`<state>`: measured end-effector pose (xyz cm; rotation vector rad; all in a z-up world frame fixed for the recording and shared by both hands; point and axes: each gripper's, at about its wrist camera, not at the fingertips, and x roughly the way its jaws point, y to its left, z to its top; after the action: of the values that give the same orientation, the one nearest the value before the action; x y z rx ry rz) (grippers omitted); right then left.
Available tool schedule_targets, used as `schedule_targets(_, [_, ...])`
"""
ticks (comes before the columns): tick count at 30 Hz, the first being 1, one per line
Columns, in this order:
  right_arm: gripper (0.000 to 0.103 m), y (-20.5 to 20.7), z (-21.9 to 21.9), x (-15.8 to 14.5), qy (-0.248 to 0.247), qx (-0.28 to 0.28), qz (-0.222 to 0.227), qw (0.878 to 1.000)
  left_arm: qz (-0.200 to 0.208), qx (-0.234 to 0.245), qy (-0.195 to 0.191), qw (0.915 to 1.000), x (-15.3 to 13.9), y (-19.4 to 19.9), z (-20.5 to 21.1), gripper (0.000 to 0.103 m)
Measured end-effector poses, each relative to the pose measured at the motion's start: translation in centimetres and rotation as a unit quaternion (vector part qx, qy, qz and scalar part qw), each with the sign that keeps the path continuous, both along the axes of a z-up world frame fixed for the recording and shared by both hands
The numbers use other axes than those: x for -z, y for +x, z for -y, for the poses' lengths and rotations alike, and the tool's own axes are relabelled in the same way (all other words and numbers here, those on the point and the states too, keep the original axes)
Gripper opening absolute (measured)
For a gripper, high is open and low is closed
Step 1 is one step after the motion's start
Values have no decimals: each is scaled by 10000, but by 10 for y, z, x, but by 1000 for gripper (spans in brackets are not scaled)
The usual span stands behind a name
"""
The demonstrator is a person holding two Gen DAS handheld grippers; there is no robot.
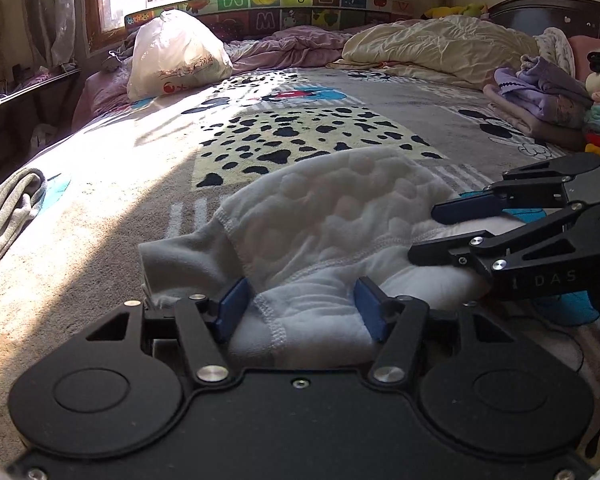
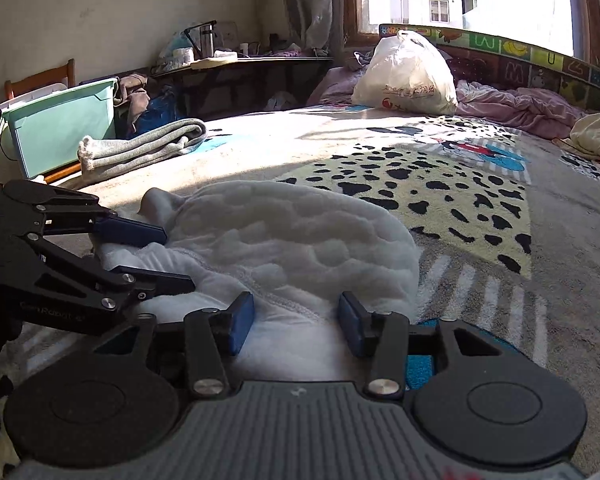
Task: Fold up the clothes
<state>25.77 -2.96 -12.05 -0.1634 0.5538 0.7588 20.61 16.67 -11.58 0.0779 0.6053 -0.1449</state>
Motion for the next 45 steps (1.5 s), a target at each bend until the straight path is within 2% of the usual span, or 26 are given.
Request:
schedule_targets(2, [49, 2, -3, -1, -94, -40, -42, 9999, 61, -56, -186, 9998, -5, -6, -3, 60])
schedule_targets(4, [49, 3, -3, -6, -94, 2, -182, 9998, 217, -307, -543, 9978, -17, -16, -13, 60])
schedule_targets(5, [49, 2, -2, -11, -71, 67, -244, 9997, 318, -540, -786, 9949, -24, -21, -22, 60])
schedule_targets(7, [52, 0, 3, -20, 95, 236, -370, 9990, 494, -1214, -1399, 9814, -36, -32, -48, 63])
schedule_targets(8, [62, -3, 11, -23, 372, 386, -433, 9976, 488, -1530, -1771, 9710, -39, -36, -63, 64])
schedule_targets(9, [67, -5, 19, -26, 649, 535, -495, 9952, 408, -1803, -2207, 9577, -37, -39, -79, 64])
schedule_targets(10, [72, -7, 27, -29, 926, 684, -556, 9918, 263, -2059, -2713, 9398, -32, -41, -96, 64])
schedule_targets(12, [72, -1, 44, -25, 1392, 1084, -933, 9799, -68, -2392, -3552, 9036, -17, -42, -120, 64])
schedule_targets(13, [72, 4, 51, -20, 1593, 1283, -1145, 9721, -209, -2455, -3813, 8910, -11, -42, -125, 64])
schedule_targets(14, [72, 8, 58, -14, 1776, 1460, -1333, 9640, -321, -2446, -3962, 8844, -7, -40, -126, 64])
schedule_targets(17, [73, 21, 75, 9, 2363, 1881, -1952, 9331, -591, -2201, -4216, 8777, 0, -30, -121, 64])
schedule_targets(18, [73, 24, 78, 17, 2538, 1977, -2127, 9226, -661, -2130, -4240, 8778, 2, -27, -117, 64])
schedule_targets(20, [73, 29, 82, 31, 2834, 2110, -2392, 9044, -772, -2103, -4156, 8815, 6, -22, -111, 62])
schedule_targets(21, [73, 29, 80, 35, 2898, 2087, -2392, 9029, -771, -2089, -4076, 8856, 6, -20, -107, 62])
schedule_targets(22, [73, 29, 78, 37, 2898, 2050, -2372, 9043, -771, -2060, -4027, 8885, 6, -18, -104, 62])
schedule_targets(23, [73, 30, 74, 37, 2839, 1983, -2345, 9083, -781, -2004, -4012, 8904, 5, -17, -101, 57])
schedule_targets(25, [72, 32, 65, 39, 2796, 1770, -2437, 9116, -838, -1877, -4034, 8916, 7, -15, -97, 41])
schedule_targets(26, [66, 33, 59, 39, 2729, 1695, -2457, 9146, -840, -1843, -4070, 8907, 9, -15, -97, 33])
schedule_targets(28, [63, 34, 48, 37, 2525, 1635, -2407, 9228, -788, -1783, -4222, 8853, 9, -17, -99, 28])
schedule_targets(29, [56, 35, 46, 36, 2537, 1619, -2420, 9224, -741, -1747, -4299, 8827, 8, -18, -101, 26])
schedule_targets(31, [49, 36, 44, 32, 2647, 1618, -2447, 9186, -582, -1716, -4402, 8794, -1, -24, -106, 25])
schedule_targets(33, [46, 33, 41, 24, 2769, 1597, -2385, 9170, -358, -1729, -4550, 8728, -11, -33, -116, 25])
schedule_targets(37, [46, 31, 22, -2, 3067, 1207, -2316, 9153, 231, -1889, -4743, 8596, -35, -62, -149, 24])
schedule_targets(40, [46, 31, -11, -28, 3082, 819, -2186, 9223, 686, -2068, -4867, 8460, -47, -93, -178, 24])
schedule_targets(45, [46, 28, -77, -59, 3140, 29, -2159, 9245, 1297, -2615, -4882, 8225, -55, -158, -220, 24])
